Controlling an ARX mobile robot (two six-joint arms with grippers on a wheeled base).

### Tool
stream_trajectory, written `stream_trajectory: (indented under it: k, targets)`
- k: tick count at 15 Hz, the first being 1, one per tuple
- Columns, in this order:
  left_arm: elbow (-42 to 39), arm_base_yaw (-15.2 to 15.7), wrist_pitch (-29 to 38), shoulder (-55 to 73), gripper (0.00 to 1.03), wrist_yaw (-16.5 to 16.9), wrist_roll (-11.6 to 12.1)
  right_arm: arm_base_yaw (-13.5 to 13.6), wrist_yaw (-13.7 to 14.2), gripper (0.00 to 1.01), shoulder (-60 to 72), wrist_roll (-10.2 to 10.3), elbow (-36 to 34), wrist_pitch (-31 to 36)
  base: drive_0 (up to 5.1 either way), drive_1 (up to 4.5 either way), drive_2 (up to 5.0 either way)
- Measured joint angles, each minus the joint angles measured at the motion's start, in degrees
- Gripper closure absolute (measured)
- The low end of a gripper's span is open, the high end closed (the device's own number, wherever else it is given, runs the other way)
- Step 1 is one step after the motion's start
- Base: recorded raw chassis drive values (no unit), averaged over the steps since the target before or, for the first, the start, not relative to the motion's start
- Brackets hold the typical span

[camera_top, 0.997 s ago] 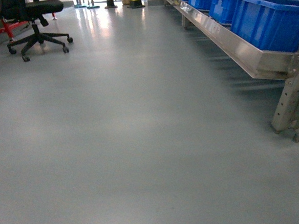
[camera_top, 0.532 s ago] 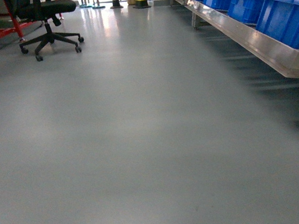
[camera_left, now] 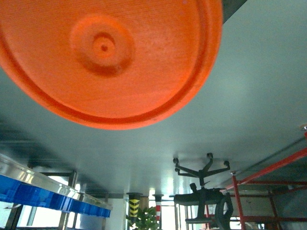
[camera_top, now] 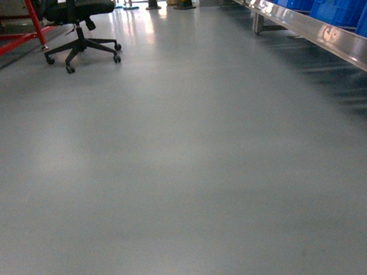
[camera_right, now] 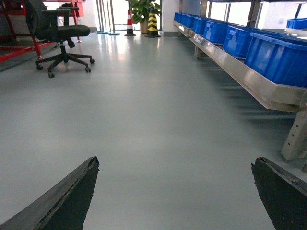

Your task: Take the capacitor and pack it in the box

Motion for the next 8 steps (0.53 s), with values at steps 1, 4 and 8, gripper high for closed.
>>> stream_trajectory:
  k: [1,4,8]
  targets:
    - [0.0,0.0,0.2,0.0,0.60,0.0,0.0,0.0,0.0,0.03,0.0,0.0,0.0,0.1,-5.0,2.41,2.4]
    - [0.0,0.0,0.0,0.0,0.60,0.0,0.0,0.0,0.0,0.03,0.0,0.0,0.0,0.1,-5.0,2.45,2.4]
    - [0.0,0.0,0.2,0.0,0.60,0.0,0.0,0.0,0.0,0.03,0.0,0.0,0.0,0.0,-5.0,2.45,2.4]
